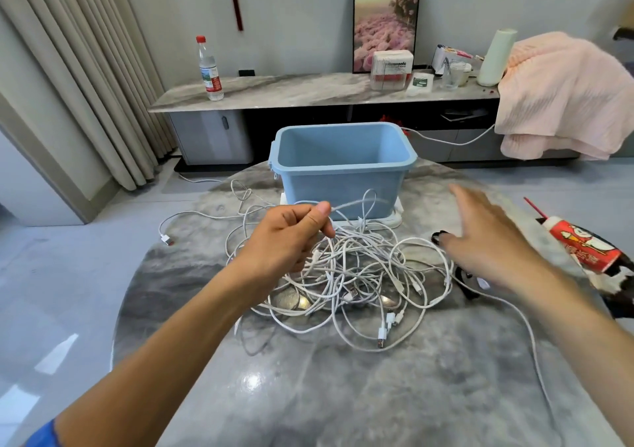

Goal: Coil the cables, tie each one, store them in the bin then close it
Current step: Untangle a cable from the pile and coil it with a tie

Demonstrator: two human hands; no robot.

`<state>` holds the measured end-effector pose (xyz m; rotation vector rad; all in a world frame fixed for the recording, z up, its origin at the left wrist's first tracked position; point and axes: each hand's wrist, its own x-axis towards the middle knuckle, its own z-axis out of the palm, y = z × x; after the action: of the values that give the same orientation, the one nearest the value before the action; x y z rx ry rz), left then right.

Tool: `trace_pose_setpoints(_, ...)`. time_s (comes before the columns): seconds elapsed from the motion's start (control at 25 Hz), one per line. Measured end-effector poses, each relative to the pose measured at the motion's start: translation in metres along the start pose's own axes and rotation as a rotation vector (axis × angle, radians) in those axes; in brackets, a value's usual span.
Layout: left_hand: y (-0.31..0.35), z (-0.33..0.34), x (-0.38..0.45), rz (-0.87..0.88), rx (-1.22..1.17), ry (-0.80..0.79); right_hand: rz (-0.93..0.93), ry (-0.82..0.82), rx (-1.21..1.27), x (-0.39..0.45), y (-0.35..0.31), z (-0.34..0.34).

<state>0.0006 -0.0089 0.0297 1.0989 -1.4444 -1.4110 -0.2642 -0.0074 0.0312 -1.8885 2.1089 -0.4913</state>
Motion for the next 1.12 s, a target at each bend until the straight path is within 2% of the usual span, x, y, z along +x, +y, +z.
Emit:
trace_pose_setpoints(0.04,-0.001,0.004,-0.001,-0.009,0.046,-0.02,-0.19,0.016,-0.033,-0.007,-0.013,0.006)
trace_pose_setpoints(0.12,0.0,0.012,-0.005,-0.021,0.065,-0.105,-0.535,0.012,0.1,-0.019,-0.042,0.016)
trace_pose_setpoints(0.2,0.002,0.017,-0.007,-0.022,0.014,-0.182,-0.657,-0.094,0.275,-0.026,-0.061,0.03)
trace_pose_setpoints(0.28,0.004,0.014,-0.008,-0.018,-0.007,-0.192,-0.553,-0.26,0.586,-0.023,-0.062,0.036)
trace_pose_setpoints(0.36,0.003,0.004,-0.006,-0.025,-0.004,-0.15,-0.422,-0.308,0.86,-0.019,-0.057,0.022)
trace_pose_setpoints(0.48,0.0,-0.012,-0.004,0.003,-0.019,-0.129,-0.334,-0.343,1.269,-0.014,-0.043,-0.01)
trace_pose_setpoints(0.6,0.0,-0.015,-0.003,0.023,-0.052,-0.21,-0.323,-0.265,1.438,-0.012,-0.032,-0.025)
trace_pose_setpoints(0.68,0.001,-0.011,-0.003,-0.002,0.015,-0.302,-0.209,-0.111,1.452,-0.005,-0.026,-0.025)
trace_pose_setpoints(0.76,0.004,-0.005,-0.004,-0.048,-0.031,-0.372,-0.048,0.061,1.393,0.004,-0.018,-0.018)
trace_pose_setpoints(0.8,0.007,0.0,-0.005,-0.064,-0.149,-0.39,0.011,0.146,1.287,0.007,-0.013,-0.01)
trace_pose_setpoints(0.88,0.016,0.008,-0.007,-0.036,-0.493,-0.389,-0.026,0.25,0.808,0.005,-0.01,0.01)
trace_pose_setpoints(0.92,0.021,0.009,-0.006,0.006,-0.653,-0.347,-0.119,0.218,0.507,-0.001,-0.012,0.022)
trace_pose_setpoints(1.0,0.023,0.001,-0.002,0.087,-0.865,-0.174,-0.295,0.016,0.043,-0.024,-0.033,0.042)
trace_pose_setpoints(1.04,0.021,-0.006,0.002,0.11,-0.89,-0.064,-0.378,-0.068,-0.071,-0.036,-0.049,0.048)
trace_pose_setpoints(1.12,0.014,-0.018,0.007,0.088,-0.804,0.128,-0.539,-0.149,-0.106,-0.062,-0.085,0.053)
